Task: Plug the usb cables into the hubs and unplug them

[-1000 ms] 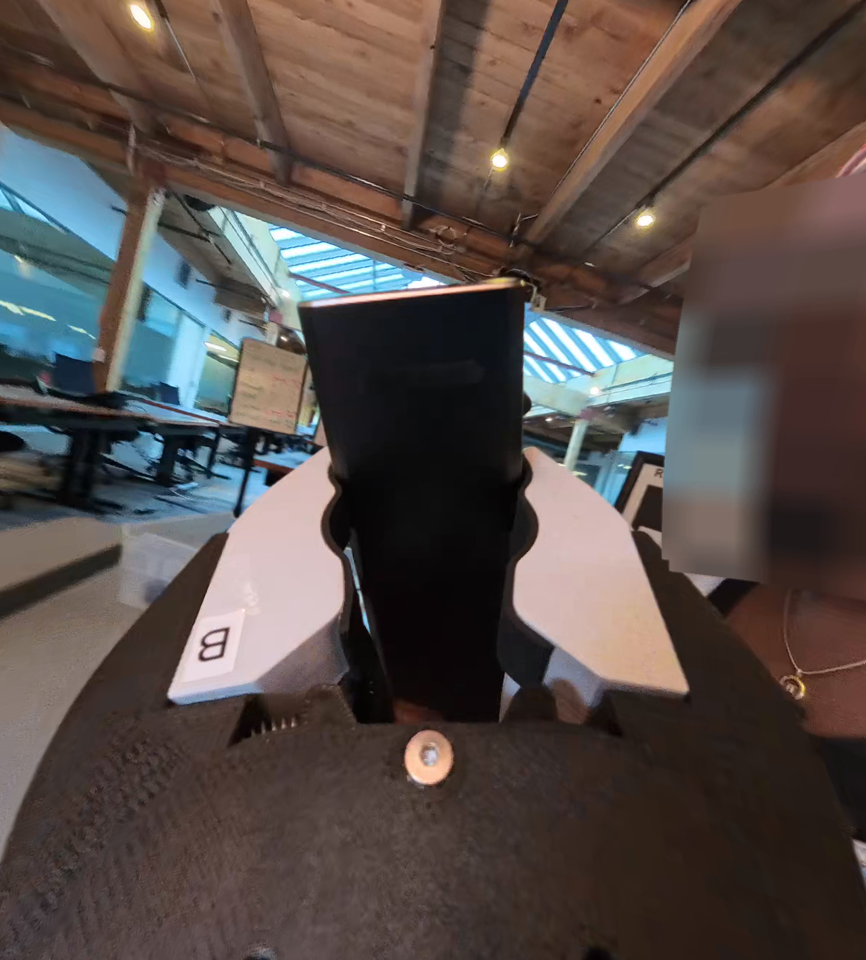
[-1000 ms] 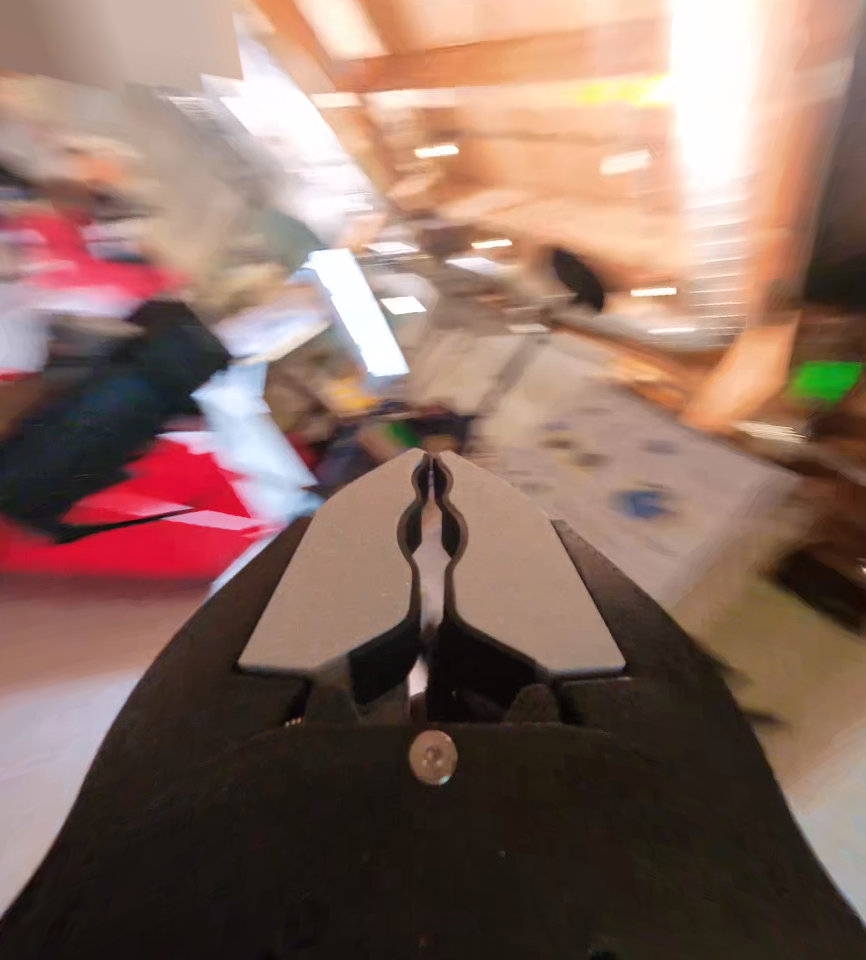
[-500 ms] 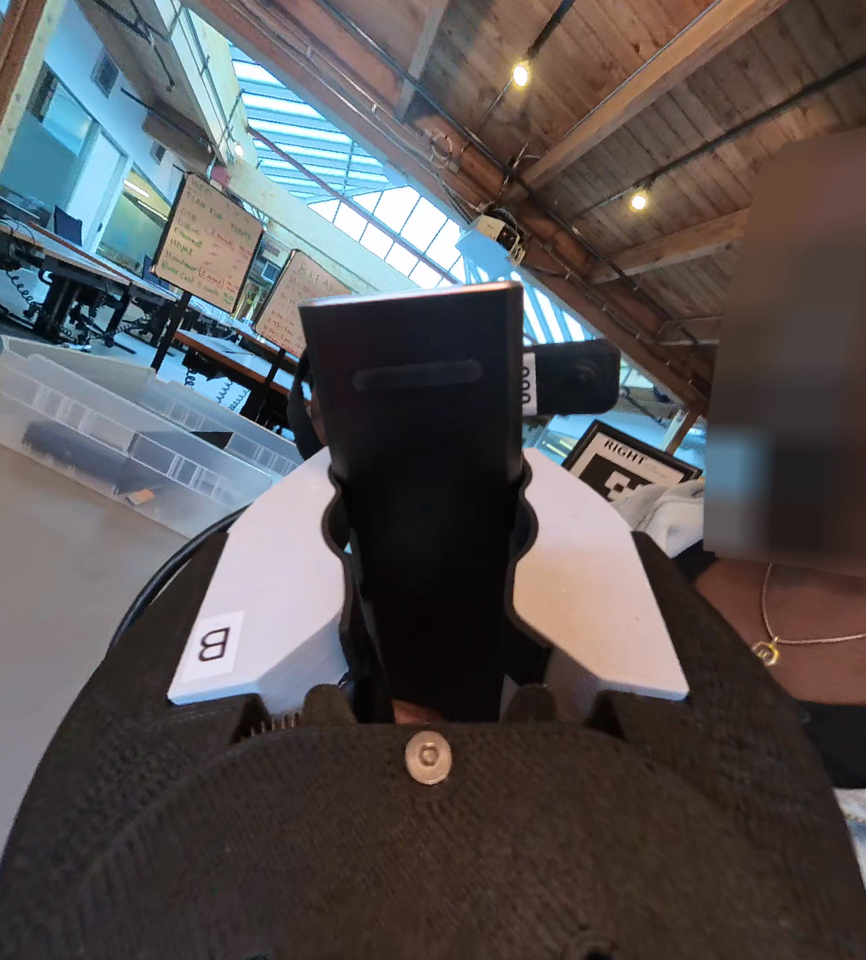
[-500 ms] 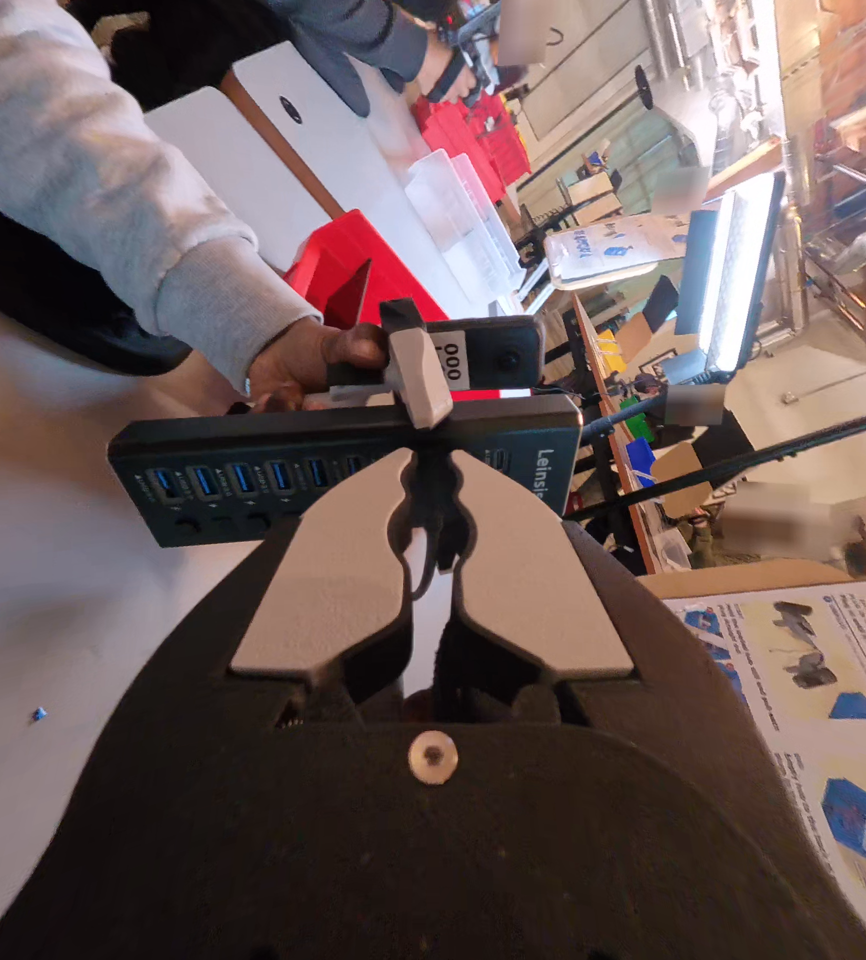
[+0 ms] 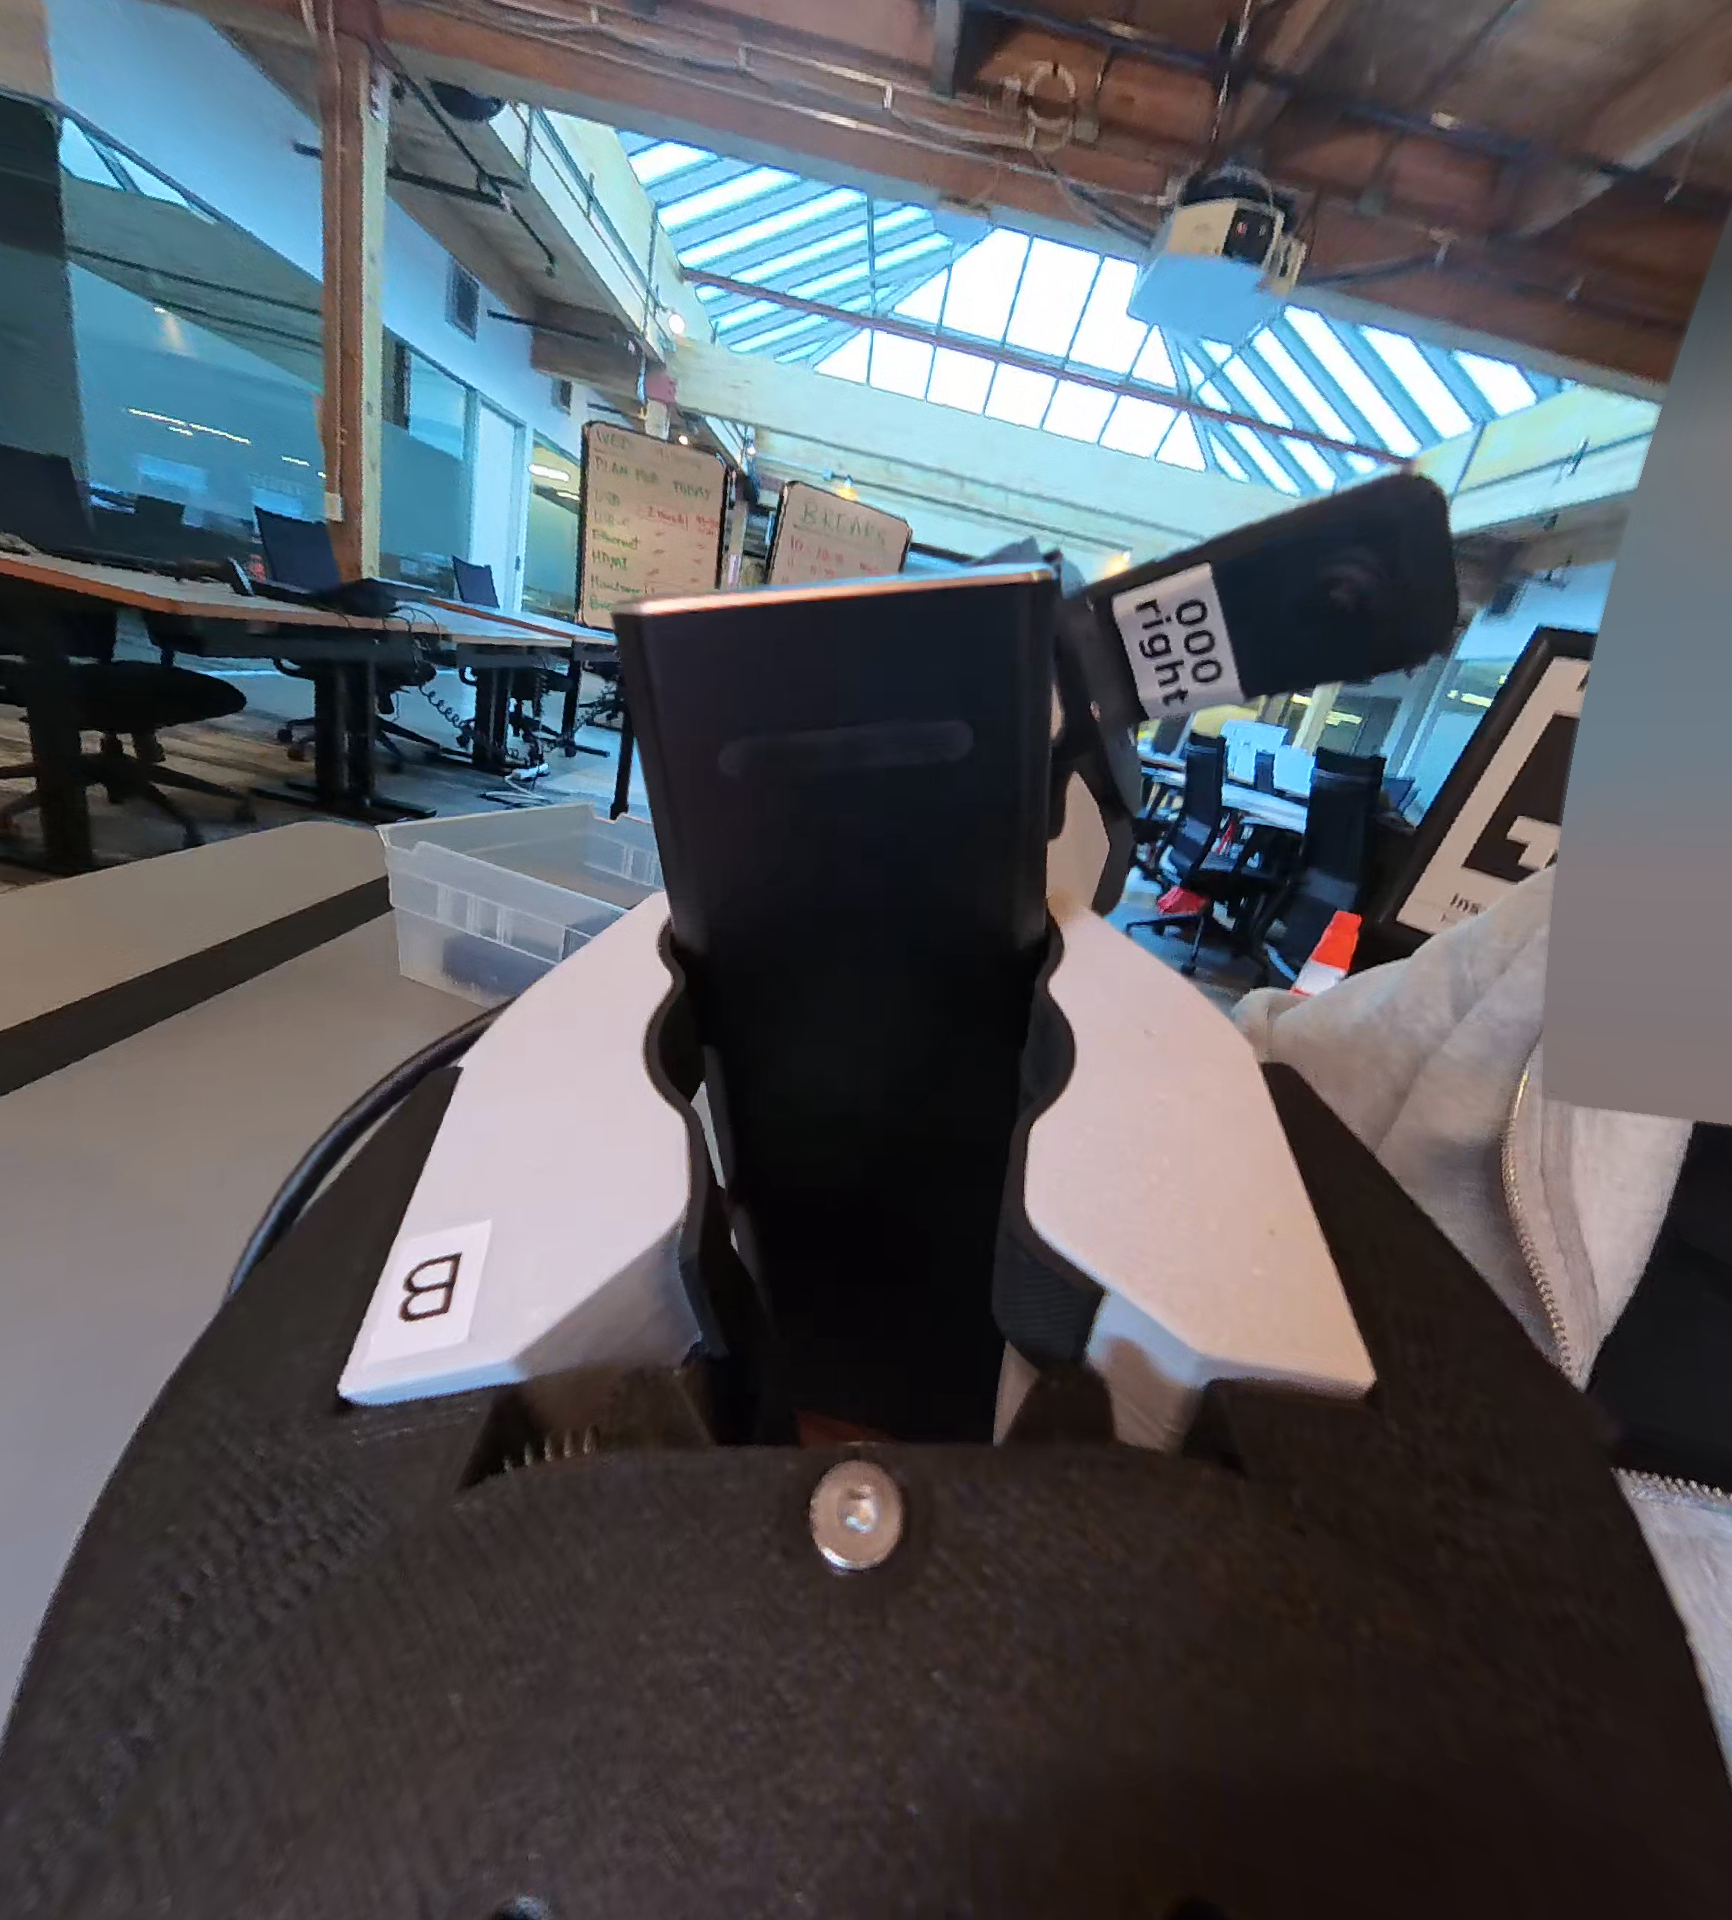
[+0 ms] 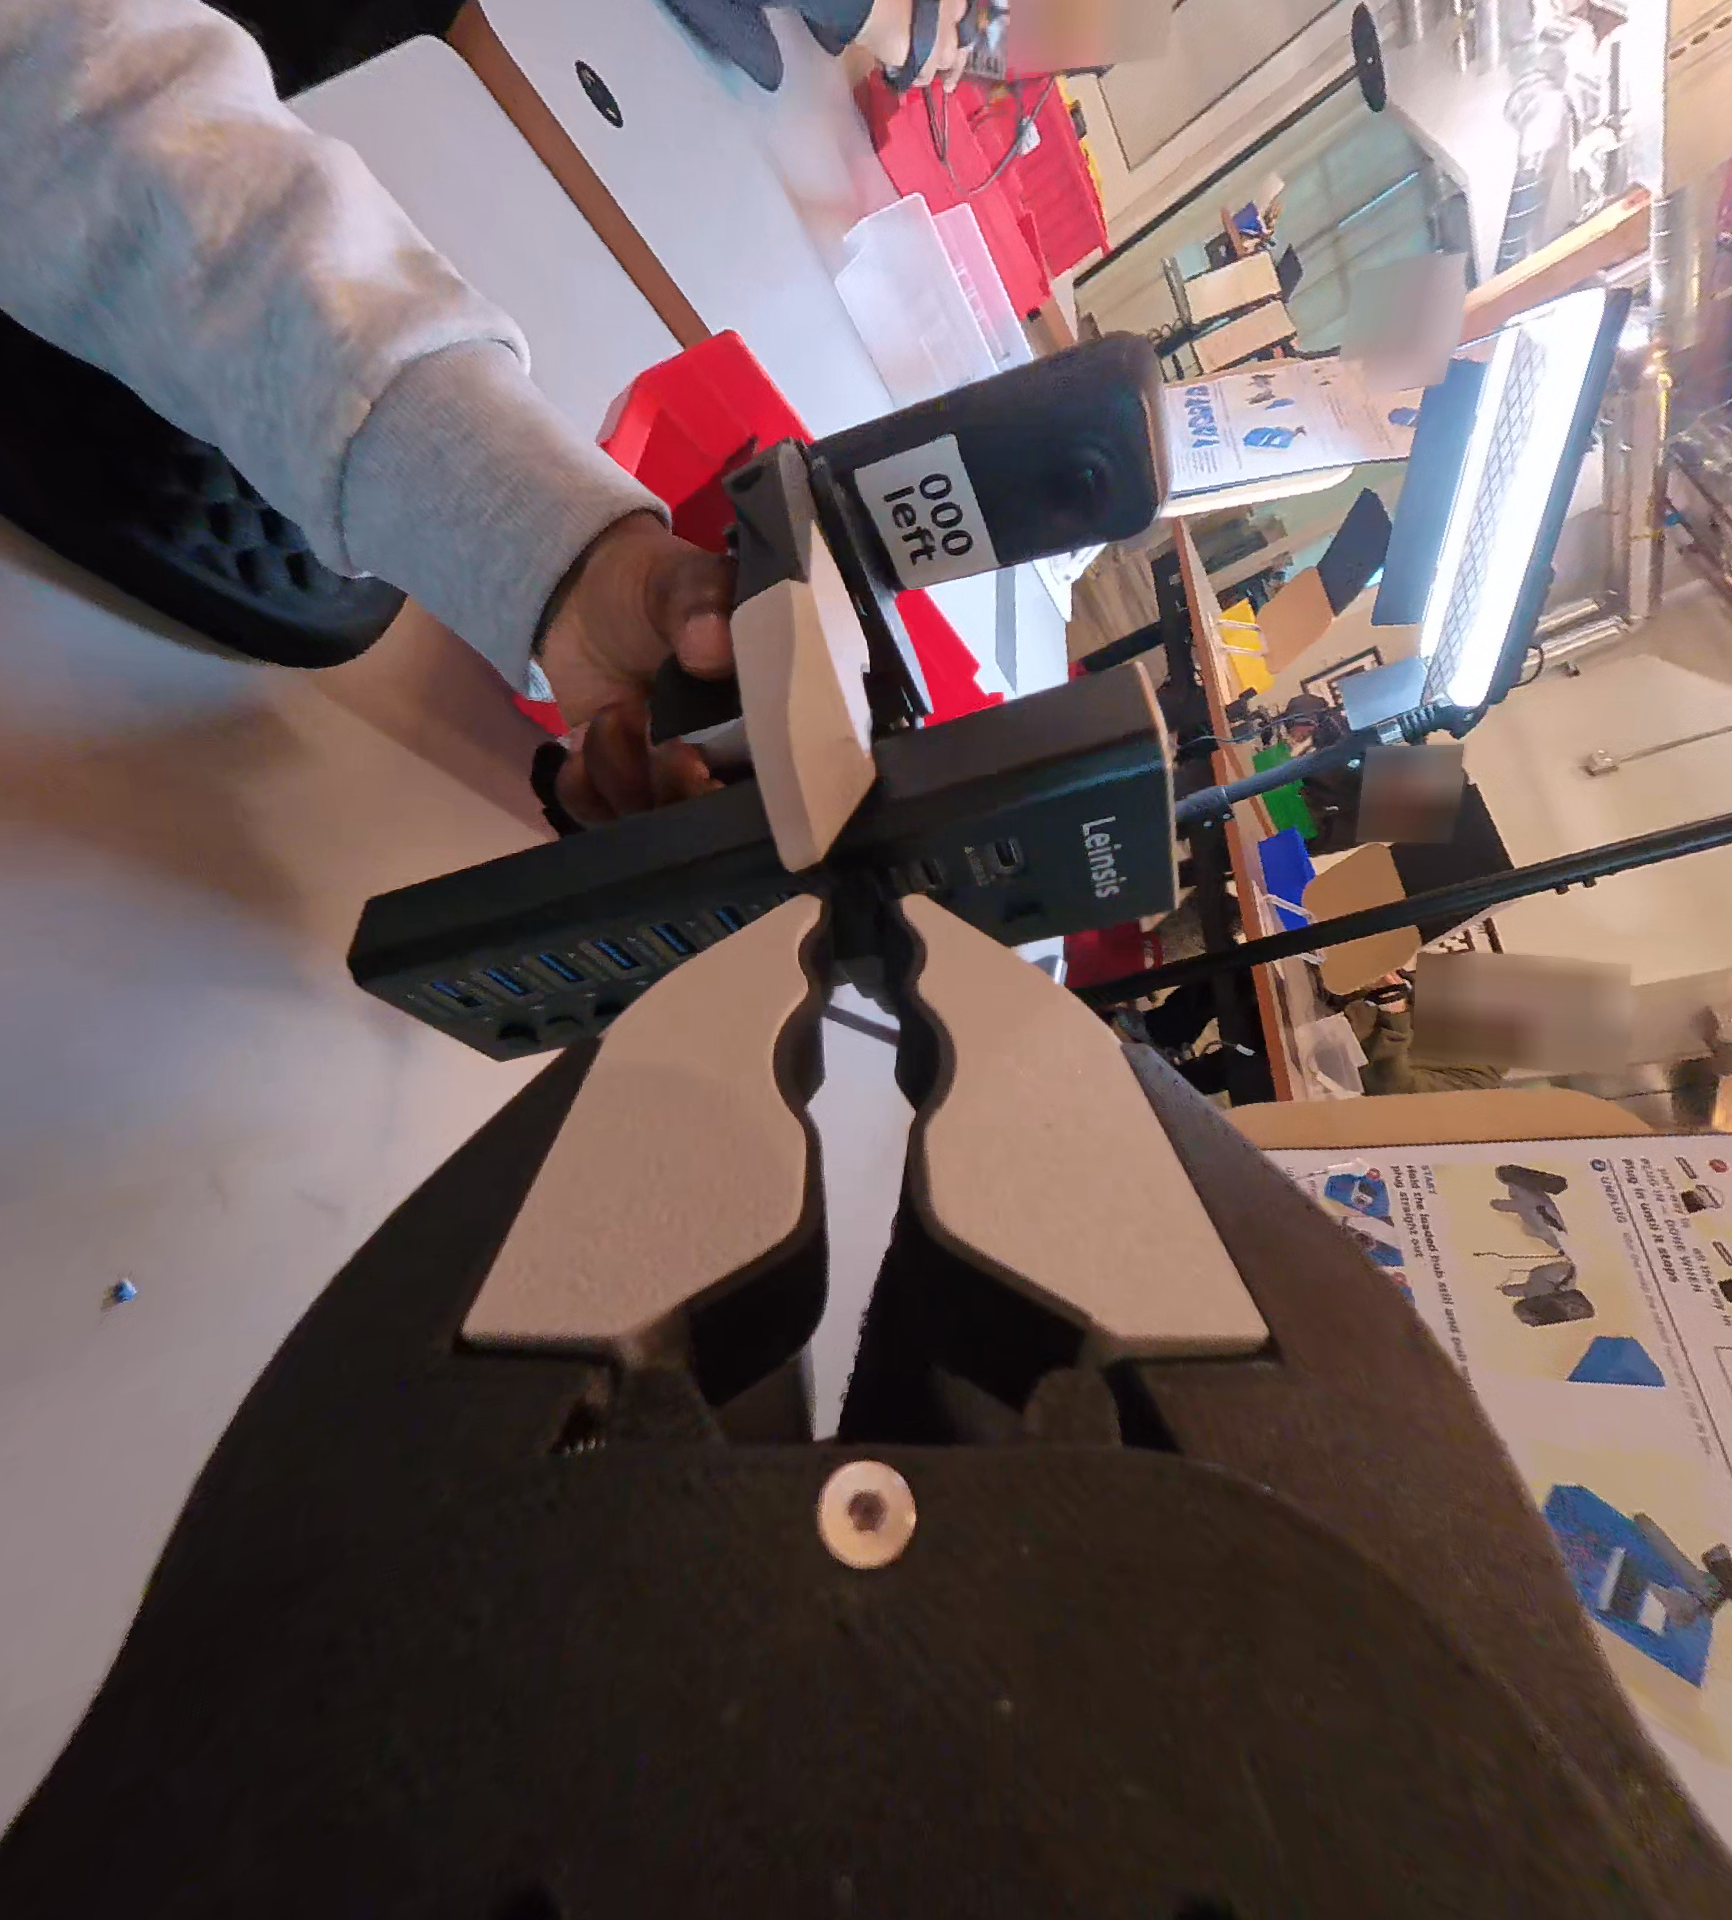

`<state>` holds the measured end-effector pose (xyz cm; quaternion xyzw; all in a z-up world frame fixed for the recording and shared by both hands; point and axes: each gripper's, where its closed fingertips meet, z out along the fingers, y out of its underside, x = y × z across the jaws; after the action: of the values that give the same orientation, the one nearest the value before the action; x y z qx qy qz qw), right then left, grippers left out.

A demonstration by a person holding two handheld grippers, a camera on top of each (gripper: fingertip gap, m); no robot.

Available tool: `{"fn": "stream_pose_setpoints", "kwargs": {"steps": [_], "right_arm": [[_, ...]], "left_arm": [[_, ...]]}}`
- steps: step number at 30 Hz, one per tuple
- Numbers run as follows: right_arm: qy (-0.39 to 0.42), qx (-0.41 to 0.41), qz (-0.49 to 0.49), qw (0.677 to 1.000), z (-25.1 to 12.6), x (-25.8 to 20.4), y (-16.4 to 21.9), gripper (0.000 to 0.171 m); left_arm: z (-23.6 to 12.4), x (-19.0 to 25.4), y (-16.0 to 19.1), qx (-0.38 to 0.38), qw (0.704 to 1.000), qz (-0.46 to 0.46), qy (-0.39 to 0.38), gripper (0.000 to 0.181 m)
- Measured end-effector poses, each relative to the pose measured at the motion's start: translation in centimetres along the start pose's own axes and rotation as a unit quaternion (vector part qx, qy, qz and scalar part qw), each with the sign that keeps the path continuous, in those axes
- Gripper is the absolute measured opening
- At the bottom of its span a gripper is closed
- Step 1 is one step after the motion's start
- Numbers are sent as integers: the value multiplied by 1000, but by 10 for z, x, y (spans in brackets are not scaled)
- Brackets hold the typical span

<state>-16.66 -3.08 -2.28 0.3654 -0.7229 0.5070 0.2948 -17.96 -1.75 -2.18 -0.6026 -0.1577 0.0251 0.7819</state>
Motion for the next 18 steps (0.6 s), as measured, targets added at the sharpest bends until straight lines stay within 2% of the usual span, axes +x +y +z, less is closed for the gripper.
{"fn": "stream_pose_setpoints", "kwargs": {"steps": [9,14,18], "right_arm": [[31,0,-46,998,9,-1,-2,10],[26,-7,-55,998,11,-4,-3,8],[28,-8,-64,998,15,-6,-5,8]], "left_arm": [[-4,6,-1,34,993,-99,62,61],[-5,8,2,19,992,-104,74,61],[-8,12,8,-13,992,-95,88,69]]}}
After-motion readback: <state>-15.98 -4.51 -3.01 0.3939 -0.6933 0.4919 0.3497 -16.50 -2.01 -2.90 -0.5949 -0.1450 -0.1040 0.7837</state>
